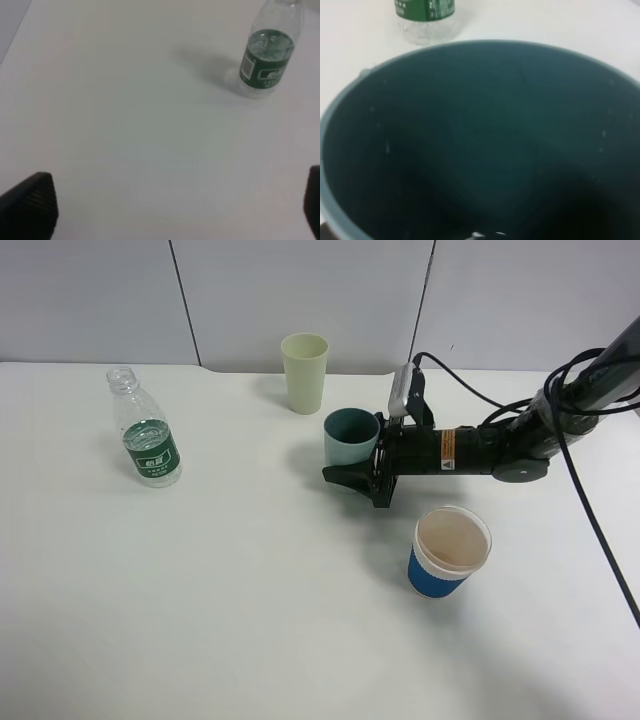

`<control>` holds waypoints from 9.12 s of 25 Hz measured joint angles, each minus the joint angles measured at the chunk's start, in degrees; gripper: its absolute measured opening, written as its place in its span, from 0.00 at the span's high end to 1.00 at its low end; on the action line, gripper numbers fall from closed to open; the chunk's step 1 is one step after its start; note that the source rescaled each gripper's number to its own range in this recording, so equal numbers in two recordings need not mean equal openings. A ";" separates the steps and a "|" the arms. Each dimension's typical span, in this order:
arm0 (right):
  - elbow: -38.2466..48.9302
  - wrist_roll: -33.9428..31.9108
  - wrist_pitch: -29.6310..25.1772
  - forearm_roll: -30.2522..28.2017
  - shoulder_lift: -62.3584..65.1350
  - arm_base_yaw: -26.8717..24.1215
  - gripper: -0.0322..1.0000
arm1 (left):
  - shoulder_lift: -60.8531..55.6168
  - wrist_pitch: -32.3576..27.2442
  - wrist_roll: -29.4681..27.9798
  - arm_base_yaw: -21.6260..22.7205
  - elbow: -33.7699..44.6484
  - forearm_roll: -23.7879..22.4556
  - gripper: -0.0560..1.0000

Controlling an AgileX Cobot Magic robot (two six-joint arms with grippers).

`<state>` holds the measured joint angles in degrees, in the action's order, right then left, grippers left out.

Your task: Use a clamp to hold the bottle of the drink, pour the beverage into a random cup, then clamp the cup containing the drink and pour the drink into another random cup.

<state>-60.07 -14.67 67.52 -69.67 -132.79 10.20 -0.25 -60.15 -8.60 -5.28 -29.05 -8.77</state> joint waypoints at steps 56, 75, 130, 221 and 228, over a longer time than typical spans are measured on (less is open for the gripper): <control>0.20 -43.44 -32.93 1.74 36.05 0.00 0.00 | 0.00 0.00 0.00 0.00 0.00 0.00 0.00; 0.20 6.22 -89.15 40.94 56.98 0.00 0.00 | 0.00 0.00 0.00 0.00 0.00 0.00 0.00; 19.23 23.96 -135.55 64.65 133.04 -14.37 0.00 | 0.00 0.00 0.00 0.00 0.00 0.00 0.00; 31.21 10.30 -128.67 64.98 133.04 -17.74 0.01 | 0.00 0.00 0.00 0.00 0.00 0.00 0.00; 31.21 10.30 -128.67 64.98 133.04 -17.74 0.01 | 0.00 0.00 0.00 0.00 0.00 0.00 0.00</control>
<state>-28.86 -4.37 -61.14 -4.69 0.25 -7.54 -0.25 -60.15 -8.60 -5.28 -29.05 -8.77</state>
